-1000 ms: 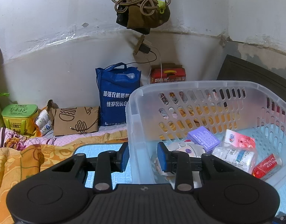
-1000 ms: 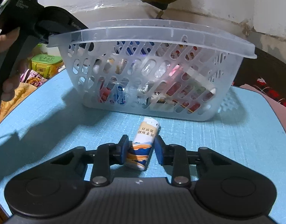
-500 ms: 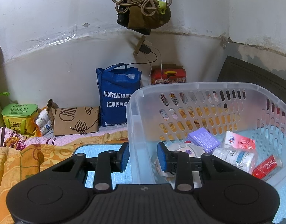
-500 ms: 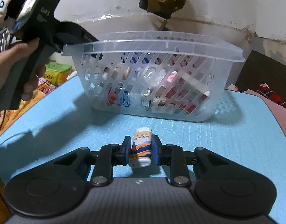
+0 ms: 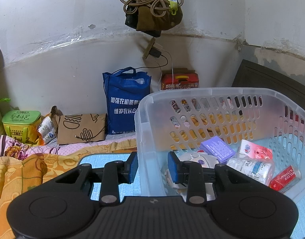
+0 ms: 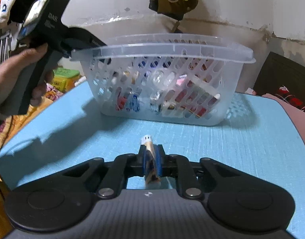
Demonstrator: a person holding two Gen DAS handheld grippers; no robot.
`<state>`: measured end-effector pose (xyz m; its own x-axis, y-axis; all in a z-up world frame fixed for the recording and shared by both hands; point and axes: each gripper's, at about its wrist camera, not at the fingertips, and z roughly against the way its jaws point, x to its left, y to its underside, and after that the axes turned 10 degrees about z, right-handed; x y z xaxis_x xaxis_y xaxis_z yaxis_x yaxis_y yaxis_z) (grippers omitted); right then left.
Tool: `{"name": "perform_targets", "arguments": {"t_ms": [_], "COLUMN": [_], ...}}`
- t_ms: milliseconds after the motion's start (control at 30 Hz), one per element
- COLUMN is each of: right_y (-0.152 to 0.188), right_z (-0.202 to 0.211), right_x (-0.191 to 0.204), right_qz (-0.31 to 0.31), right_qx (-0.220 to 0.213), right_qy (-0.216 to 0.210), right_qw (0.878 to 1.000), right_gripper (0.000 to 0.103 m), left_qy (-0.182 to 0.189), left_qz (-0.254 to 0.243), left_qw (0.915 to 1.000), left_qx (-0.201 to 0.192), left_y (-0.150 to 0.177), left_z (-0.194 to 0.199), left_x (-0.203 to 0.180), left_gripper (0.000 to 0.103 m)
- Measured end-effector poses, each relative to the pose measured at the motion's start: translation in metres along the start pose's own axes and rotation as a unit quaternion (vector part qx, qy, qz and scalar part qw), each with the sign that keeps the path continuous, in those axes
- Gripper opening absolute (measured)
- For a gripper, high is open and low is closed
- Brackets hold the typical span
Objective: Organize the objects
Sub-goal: 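Grasp the small white-and-orange tube with the right gripper, then lift the tube into the basket and open the right gripper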
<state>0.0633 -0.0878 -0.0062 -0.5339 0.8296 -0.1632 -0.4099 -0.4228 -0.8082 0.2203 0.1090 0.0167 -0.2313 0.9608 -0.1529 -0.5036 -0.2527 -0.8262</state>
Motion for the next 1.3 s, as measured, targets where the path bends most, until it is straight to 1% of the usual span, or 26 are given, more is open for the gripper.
{"name": "perform_targets", "arguments": {"t_ms": [200,267,300,500,567,800,900,1000,1067,1133,1200,1233,1300], "right_y": [0.0,0.001,0.002,0.003,0.001,-0.01,-0.02,-0.037,-0.052,-0.073,-0.095,-0.108,-0.132], "right_z": [-0.003,-0.007,-0.011,-0.014,-0.012,0.026,0.059,0.098,0.114,0.119,0.111,0.103,0.078], "right_x": [0.002,0.004,0.005,0.009,0.009,0.003,0.001,-0.006,-0.012,-0.016,-0.022,-0.025,-0.031], "right_qz": [0.012,0.019,0.02,0.042,0.04,0.025,0.02,0.011,0.01,0.02,0.028,0.03,0.031], "right_qx": [0.008,0.017,0.024,0.023,0.022,-0.036,-0.084,-0.145,-0.174,-0.191,-0.194,-0.191,-0.168], "right_qy": [-0.004,-0.011,-0.014,-0.009,-0.012,-0.009,-0.008,0.003,0.012,0.03,0.037,0.04,0.034], "right_qw": [1.0,1.0,0.999,0.999,0.999,0.999,0.996,0.989,0.985,0.981,0.98,0.98,0.985], "right_gripper": [0.019,0.029,0.03,0.028,0.027,0.027,0.027,0.027,0.027,0.027,0.027,0.027,0.027], "left_qy": [0.001,0.001,0.001,0.001,0.002,0.001,0.001,0.001,0.002,0.001,0.001,0.001,0.001], "left_qz": [-0.001,-0.001,-0.001,0.0,0.0,-0.001,-0.001,-0.001,0.0,-0.001,0.0,0.0,0.001], "left_qw": [1.0,1.0,1.0,1.0,1.0,1.0,1.0,1.0,1.0,1.0,1.0,1.0,1.0], "left_qx": [0.0,0.0,0.0,0.0,0.001,0.0,0.0,0.0,0.001,0.0,0.001,0.001,0.002], "left_y": [0.0,0.0,0.0,0.001,0.001,0.002,0.001,0.002,0.002,0.001,0.001,0.001,0.001], "left_z": [0.0,0.0,0.0,-0.001,-0.001,-0.001,-0.001,-0.001,-0.001,-0.001,-0.001,-0.001,-0.001], "left_x": [0.0,0.0,0.0,0.0,-0.001,-0.002,-0.002,-0.001,-0.001,-0.001,-0.001,-0.001,0.0], "left_gripper": [0.037,0.037,0.037,0.037,0.037,0.038,0.038,0.038,0.038,0.038,0.038,0.038,0.038]}}
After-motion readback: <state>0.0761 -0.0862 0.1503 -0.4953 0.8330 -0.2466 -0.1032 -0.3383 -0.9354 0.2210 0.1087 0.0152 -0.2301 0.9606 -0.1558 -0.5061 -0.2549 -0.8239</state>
